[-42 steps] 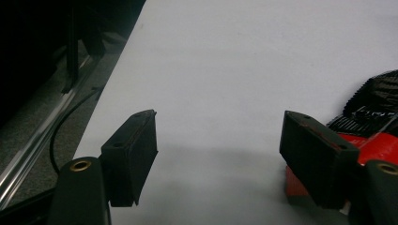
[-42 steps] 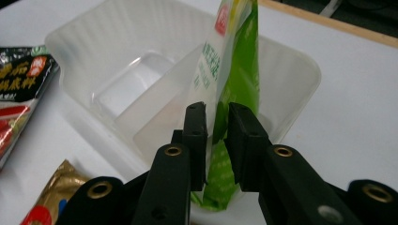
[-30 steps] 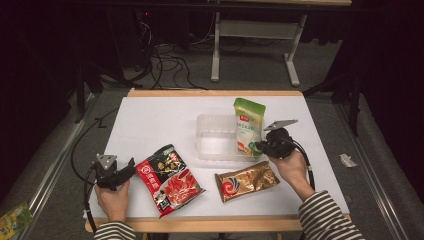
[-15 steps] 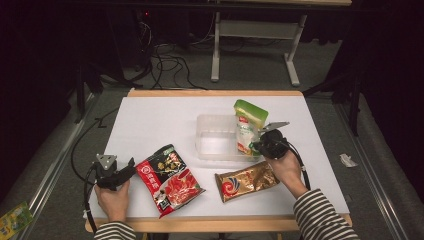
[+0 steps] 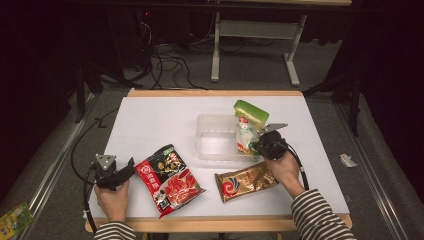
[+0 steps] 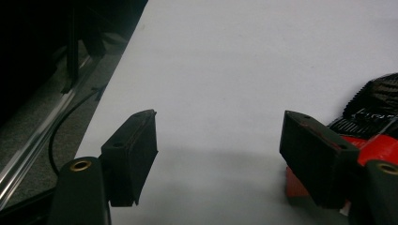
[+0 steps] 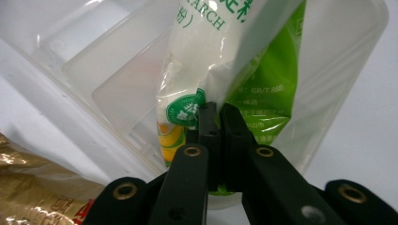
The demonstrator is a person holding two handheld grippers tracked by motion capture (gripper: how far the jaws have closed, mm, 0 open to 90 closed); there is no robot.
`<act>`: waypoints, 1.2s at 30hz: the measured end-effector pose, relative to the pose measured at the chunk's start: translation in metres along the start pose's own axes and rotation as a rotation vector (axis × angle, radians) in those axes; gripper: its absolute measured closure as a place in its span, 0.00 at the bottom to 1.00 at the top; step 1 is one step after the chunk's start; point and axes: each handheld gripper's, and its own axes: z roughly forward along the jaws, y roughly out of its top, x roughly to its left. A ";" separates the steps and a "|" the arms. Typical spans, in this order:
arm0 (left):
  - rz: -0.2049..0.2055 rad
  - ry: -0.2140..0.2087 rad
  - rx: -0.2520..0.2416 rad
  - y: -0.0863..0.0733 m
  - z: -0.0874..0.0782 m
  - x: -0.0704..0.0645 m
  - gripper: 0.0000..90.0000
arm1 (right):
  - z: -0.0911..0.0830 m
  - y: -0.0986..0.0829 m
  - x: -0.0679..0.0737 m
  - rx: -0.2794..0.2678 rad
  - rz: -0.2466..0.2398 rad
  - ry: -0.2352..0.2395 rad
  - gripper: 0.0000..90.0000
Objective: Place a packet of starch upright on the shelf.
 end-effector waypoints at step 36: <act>0.010 0.003 0.010 0.000 0.001 -0.001 0.32 | -0.062 -0.038 -0.017 -0.229 0.115 0.056 0.75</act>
